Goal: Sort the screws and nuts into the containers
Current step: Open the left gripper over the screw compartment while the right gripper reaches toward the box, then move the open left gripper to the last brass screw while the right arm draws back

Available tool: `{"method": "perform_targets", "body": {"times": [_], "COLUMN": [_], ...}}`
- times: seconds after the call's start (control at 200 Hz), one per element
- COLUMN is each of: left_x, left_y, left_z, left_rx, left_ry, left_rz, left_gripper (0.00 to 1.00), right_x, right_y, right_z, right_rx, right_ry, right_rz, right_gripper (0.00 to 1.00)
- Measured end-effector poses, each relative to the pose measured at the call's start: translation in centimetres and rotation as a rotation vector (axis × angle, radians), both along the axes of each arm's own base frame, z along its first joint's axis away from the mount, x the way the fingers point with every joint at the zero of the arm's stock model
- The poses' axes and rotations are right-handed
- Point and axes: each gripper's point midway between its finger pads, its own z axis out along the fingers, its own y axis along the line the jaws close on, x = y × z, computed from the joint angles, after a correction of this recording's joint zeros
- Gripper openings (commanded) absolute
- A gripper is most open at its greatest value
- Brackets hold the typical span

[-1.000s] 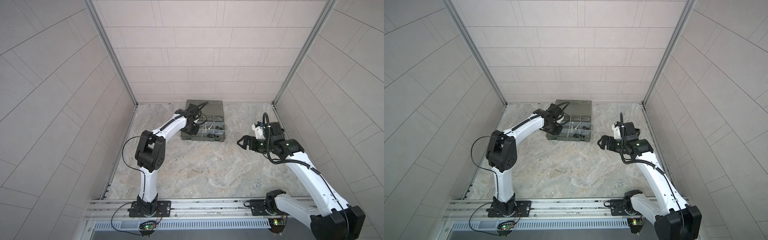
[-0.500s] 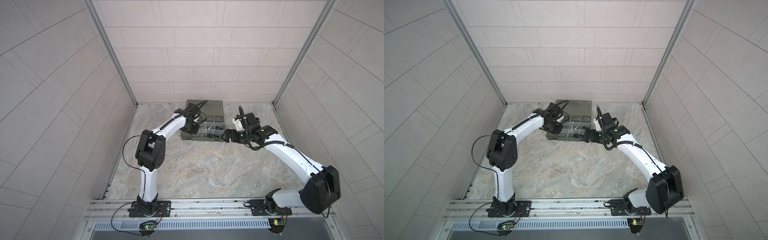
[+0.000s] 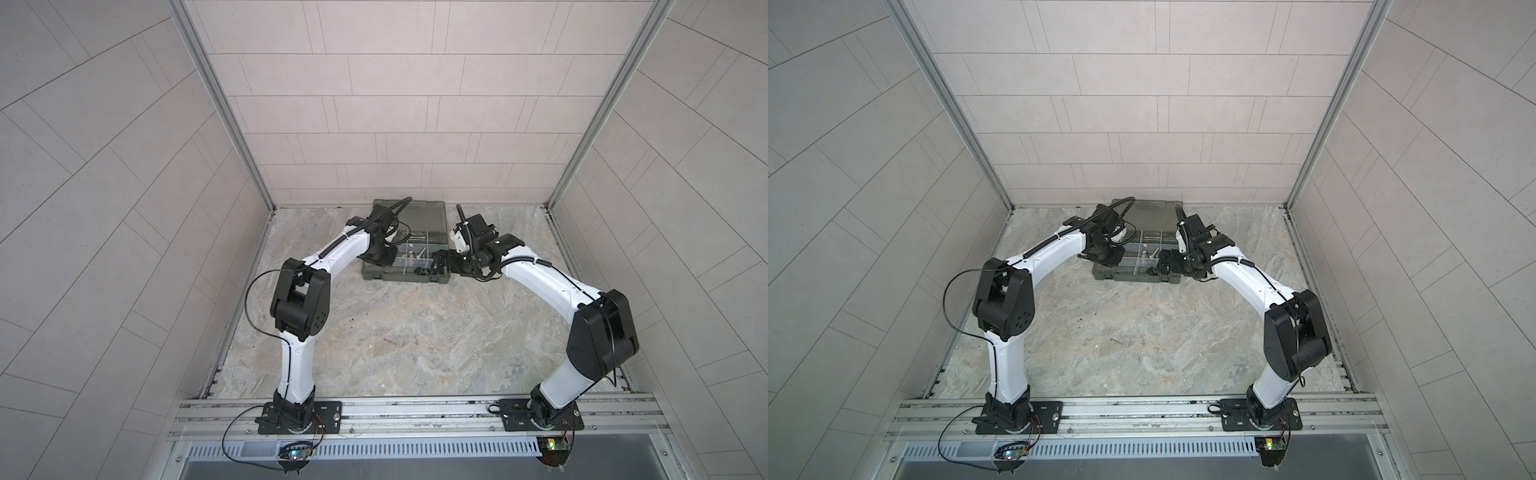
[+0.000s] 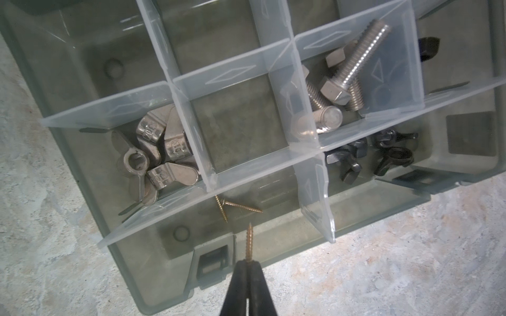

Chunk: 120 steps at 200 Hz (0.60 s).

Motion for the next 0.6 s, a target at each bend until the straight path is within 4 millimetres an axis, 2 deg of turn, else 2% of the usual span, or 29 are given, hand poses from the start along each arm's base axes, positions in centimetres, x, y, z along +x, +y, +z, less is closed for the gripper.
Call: {"method": "perform_targets", "body": {"times": [0.215, 0.5, 0.6], "left_x": [0.2, 0.3, -0.7], "left_y": [0.1, 0.3, 1.0], "left_z": [-0.8, -1.1, -0.7], "left_rx": [0.002, -0.005, -0.009], "left_ry": [0.013, 0.013, 0.014], "left_rz": [0.012, 0.038, 0.085], "left_gripper": [0.18, 0.21, 0.22], "right_x": [-0.1, -0.6, -0.9], "right_y": [-0.1, -0.7, -1.2], "right_z": [0.1, -0.4, -0.6], "right_rx": [-0.007, -0.047, -0.074], "right_ry": [0.003, 0.016, 0.022], "right_rz": [0.008, 0.017, 0.018], "right_gripper": [0.99, 0.99, 0.99]}}
